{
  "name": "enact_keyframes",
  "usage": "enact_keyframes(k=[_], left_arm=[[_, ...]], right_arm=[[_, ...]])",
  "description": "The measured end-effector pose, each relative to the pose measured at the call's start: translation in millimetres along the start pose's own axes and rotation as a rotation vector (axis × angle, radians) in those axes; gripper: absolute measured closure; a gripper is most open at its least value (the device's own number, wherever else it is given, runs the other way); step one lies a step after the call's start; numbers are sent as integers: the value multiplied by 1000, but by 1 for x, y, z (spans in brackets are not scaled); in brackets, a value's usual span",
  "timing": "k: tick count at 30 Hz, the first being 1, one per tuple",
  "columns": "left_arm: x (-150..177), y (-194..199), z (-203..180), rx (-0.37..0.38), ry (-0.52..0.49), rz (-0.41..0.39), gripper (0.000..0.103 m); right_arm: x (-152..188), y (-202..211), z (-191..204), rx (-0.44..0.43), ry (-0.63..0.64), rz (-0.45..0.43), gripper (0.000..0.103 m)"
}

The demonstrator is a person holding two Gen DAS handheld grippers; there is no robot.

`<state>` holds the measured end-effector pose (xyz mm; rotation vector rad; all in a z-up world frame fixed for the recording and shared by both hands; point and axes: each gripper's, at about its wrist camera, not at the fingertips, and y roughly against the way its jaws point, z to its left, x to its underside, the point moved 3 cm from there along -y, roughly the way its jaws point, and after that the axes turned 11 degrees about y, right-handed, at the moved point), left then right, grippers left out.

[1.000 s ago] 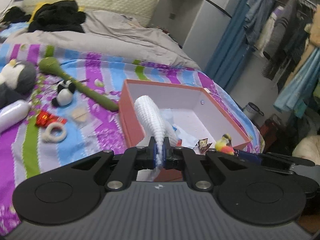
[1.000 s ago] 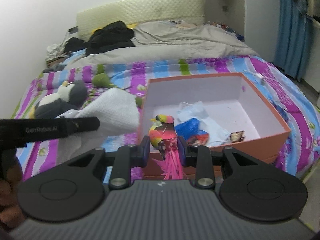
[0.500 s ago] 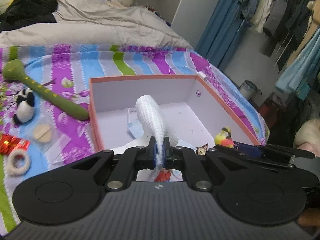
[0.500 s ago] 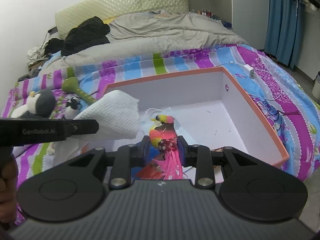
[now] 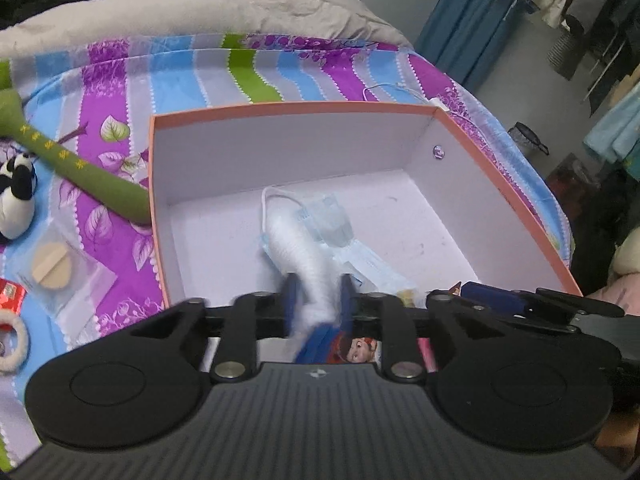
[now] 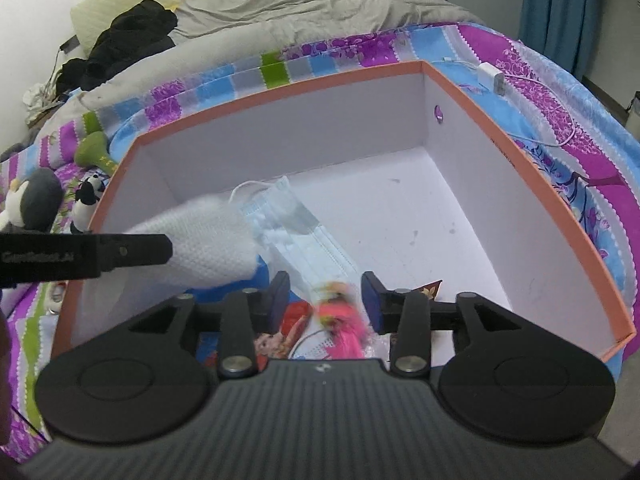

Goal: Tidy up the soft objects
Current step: 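Open both tools over the orange box to drop the towel and bird, then withdraw both open tools from the box back toward the pile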

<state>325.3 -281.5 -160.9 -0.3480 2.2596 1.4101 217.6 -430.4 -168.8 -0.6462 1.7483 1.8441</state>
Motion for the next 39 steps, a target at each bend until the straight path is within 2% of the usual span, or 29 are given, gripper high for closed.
enact_keyframes(k=[7,17,30,39], left_arm=[[10,24,-3,-1,-28,-24,67],[34,97,-15,18,-64,-108,67],[87,196,-13,38,-70,-219,67],[133,256,8,18,-51,-294,64]], right_arm=[[1,17,6,-8,-11,-23,54],[10,80,28,-12,7,-107,54],[35,159,70,-35,44,-217,54],[62,192,108,-82,75,-243,54]])
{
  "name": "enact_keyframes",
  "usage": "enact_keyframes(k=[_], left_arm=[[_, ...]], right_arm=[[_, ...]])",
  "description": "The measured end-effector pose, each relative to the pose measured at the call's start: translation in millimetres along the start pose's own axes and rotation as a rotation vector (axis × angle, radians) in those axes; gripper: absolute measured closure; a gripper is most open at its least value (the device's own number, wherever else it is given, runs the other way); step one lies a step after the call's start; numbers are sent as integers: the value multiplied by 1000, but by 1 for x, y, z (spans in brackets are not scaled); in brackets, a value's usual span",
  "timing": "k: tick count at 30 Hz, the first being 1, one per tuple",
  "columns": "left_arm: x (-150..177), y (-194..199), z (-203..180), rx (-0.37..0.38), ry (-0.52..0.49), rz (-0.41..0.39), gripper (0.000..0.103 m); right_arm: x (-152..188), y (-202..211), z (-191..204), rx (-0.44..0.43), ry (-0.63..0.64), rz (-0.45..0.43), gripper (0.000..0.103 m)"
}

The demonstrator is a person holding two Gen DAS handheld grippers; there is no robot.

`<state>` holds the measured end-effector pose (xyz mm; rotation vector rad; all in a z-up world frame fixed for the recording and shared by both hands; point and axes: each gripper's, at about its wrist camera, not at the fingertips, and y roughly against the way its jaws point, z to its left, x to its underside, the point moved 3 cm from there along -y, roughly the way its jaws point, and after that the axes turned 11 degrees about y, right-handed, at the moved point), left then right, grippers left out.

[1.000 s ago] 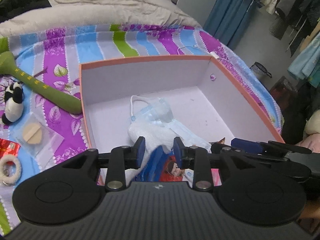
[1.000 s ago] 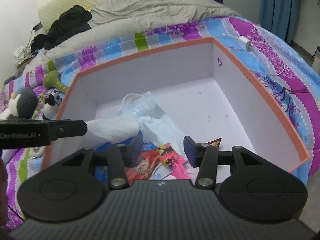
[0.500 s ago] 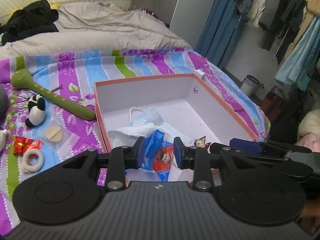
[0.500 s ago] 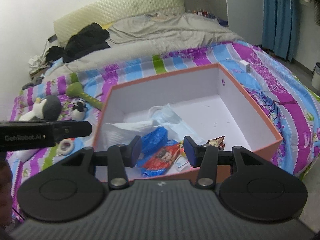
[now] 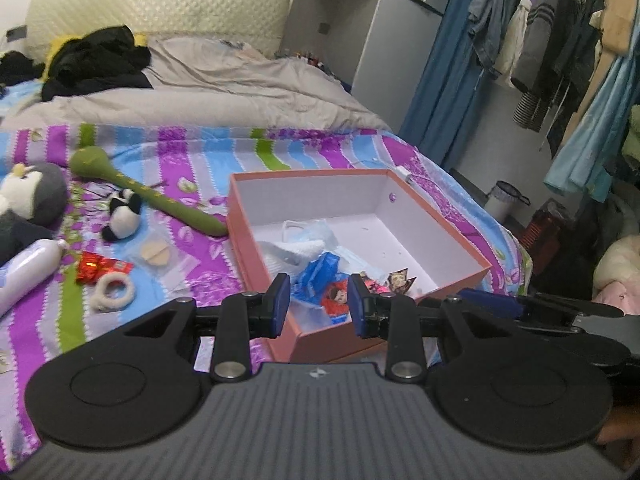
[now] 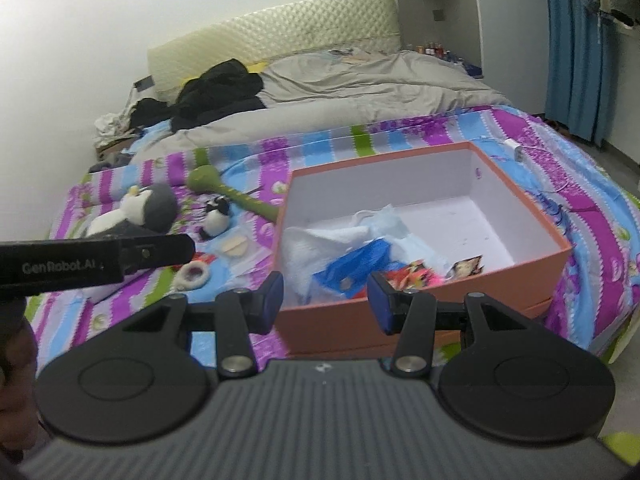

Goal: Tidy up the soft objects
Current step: 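Withdraw both open tools from the box back toward the pile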

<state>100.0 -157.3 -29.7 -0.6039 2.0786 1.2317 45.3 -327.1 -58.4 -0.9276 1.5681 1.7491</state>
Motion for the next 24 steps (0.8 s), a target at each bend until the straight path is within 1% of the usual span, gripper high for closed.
enact_keyframes(k=[2,5,7,13,19,24], left_arm=[[5,18,7,-26,3,-24,64],[13,47,21,-57,39,-75,63],[21,64,32,-81,65,-95,63],[49,100,62,-146,148,-124,62],[68,115,81,-197,197,-131,62],[71,119,83,-217,206,-145,61]], right_arm=[[4,4,12,-28,14,0,54],[9,11,33,-57,82,-2,54],[12,15,44,-80,97,-1,54],[20,25,66,-137,118,-11,54],[26,29,83,-175,141,-10,54],[30,29,86,-187,141,2,54]])
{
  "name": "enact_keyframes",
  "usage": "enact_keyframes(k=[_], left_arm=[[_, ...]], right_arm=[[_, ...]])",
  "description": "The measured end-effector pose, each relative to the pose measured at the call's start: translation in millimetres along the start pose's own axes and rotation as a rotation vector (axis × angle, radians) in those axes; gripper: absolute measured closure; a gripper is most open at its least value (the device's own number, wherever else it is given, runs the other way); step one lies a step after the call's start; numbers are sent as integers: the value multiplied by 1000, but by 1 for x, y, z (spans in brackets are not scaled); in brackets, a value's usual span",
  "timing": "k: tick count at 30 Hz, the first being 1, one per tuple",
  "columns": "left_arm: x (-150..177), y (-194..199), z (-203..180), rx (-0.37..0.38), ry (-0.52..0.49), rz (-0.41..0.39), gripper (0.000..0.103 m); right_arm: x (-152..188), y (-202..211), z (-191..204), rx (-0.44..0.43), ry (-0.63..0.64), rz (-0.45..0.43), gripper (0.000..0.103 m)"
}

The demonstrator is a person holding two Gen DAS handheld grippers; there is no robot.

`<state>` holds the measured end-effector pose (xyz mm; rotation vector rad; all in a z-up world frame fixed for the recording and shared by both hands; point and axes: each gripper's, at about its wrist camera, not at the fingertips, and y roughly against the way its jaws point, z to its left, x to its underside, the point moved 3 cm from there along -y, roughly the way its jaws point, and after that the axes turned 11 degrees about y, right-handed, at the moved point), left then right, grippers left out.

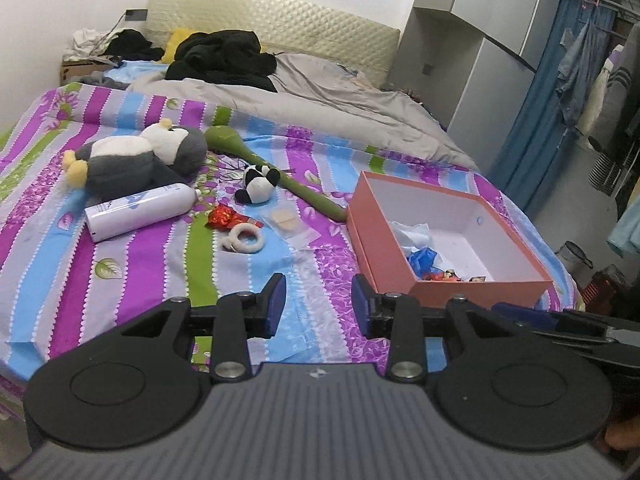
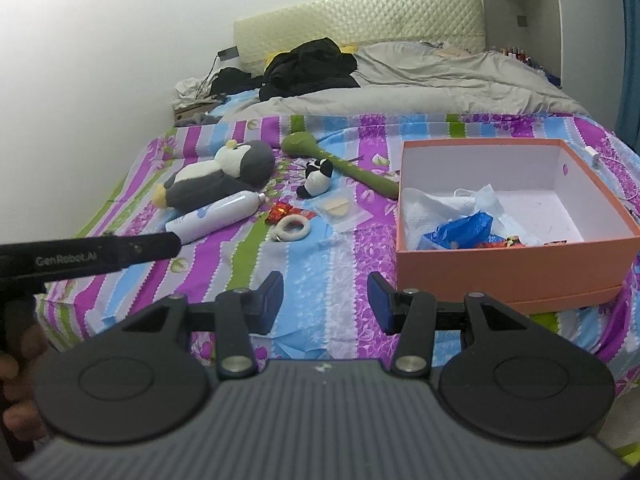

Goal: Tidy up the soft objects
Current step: 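Withdraw both open tools from the box back toward the pile, then grasp the white ring with the left tool while the right tool grasps the bagged round puff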

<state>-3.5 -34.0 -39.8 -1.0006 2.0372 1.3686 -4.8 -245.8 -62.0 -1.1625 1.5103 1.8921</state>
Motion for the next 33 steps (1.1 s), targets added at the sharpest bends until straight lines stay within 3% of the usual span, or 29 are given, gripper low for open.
enact_keyframes(k=[5,19,26,33], left_arm=[[1,6,1,-2,1,-19,56],[1,-8,16,-18,39,-2,56],[-8,-37,29,-39,74,37,56],[-29,-89,43,-57,94,87,56]], right_arm=[[2,1,2,7,12,0,54],[2,-18,4,-5,15,35,54],[-11,-45,-2,-15,15,75,54],[-32,-86,-13,-17,12,115,54]])
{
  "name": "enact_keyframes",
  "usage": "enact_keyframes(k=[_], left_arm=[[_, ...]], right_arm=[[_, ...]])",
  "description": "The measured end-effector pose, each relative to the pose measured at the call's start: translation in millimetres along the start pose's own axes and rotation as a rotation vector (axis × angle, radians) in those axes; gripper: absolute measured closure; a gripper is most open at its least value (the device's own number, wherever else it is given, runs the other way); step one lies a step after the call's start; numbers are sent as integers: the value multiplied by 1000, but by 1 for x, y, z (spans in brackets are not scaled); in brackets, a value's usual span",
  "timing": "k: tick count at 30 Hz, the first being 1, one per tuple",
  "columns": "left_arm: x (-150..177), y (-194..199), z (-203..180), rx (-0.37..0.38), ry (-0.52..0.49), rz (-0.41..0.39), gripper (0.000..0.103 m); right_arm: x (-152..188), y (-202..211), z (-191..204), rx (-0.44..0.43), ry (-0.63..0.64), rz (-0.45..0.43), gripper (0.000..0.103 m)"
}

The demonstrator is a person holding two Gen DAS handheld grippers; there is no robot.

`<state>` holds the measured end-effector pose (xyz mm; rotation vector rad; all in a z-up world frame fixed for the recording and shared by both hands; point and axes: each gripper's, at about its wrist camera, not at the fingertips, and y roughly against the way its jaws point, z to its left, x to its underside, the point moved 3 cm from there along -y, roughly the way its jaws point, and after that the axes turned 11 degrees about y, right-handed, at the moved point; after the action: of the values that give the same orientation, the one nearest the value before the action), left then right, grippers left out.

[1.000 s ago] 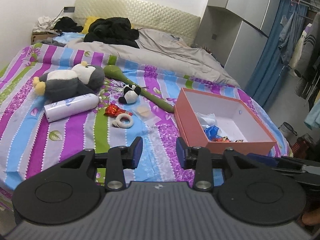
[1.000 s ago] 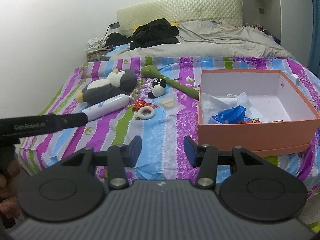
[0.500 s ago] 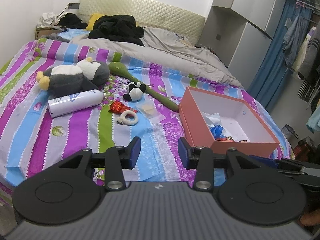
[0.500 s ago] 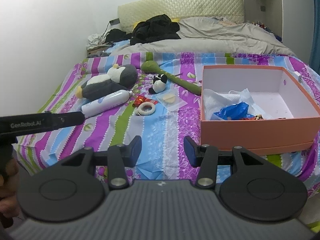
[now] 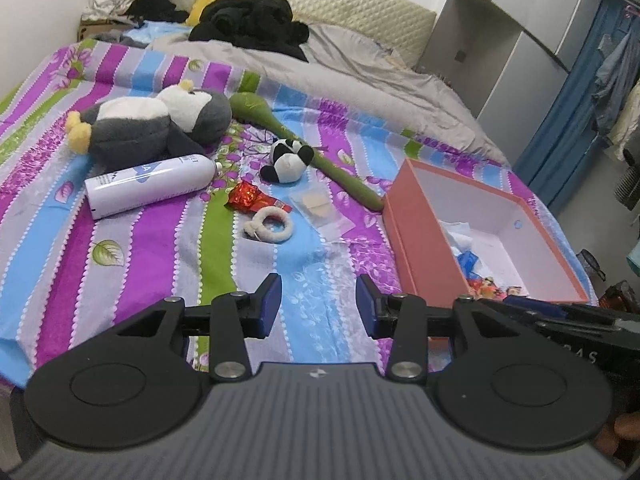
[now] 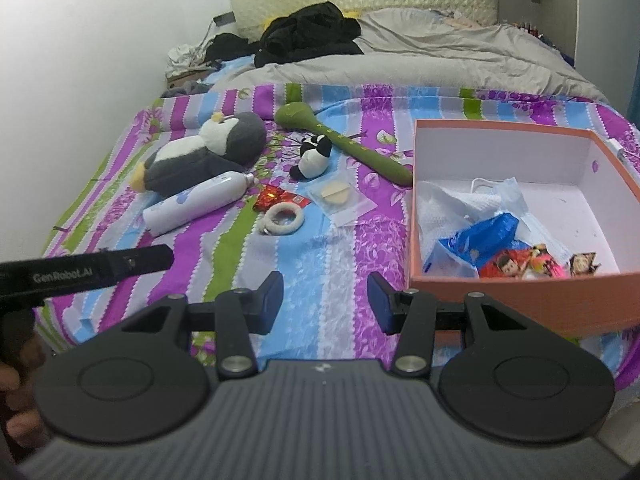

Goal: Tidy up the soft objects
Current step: 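Grasp the white ring with the left tool while the right tool grasps the bagged round puff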

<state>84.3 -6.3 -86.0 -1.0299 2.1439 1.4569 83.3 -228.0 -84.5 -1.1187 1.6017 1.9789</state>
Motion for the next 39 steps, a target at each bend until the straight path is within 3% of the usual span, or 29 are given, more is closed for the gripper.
enact_keyframes(k=[23,30,32,34,39], left_arm=[[-71,-206,49,-65,75,117,56],[-80,-249,63,-73,82,140,56],[-80,-259,65,-75,73,152,56],[-79,-268,68,-77,70,164,57],[-74,-279,71,-78,74,179,65]], right_arm=[[-77,-185,-18,-57,105,119,54],[-89,-251,-28,-31,65,179,54],[-91,-267,-30,-24,58,197,47],[-92,-283,-32,-19,53,207,31],[-89,-315,-34,-11,54,251,30]])
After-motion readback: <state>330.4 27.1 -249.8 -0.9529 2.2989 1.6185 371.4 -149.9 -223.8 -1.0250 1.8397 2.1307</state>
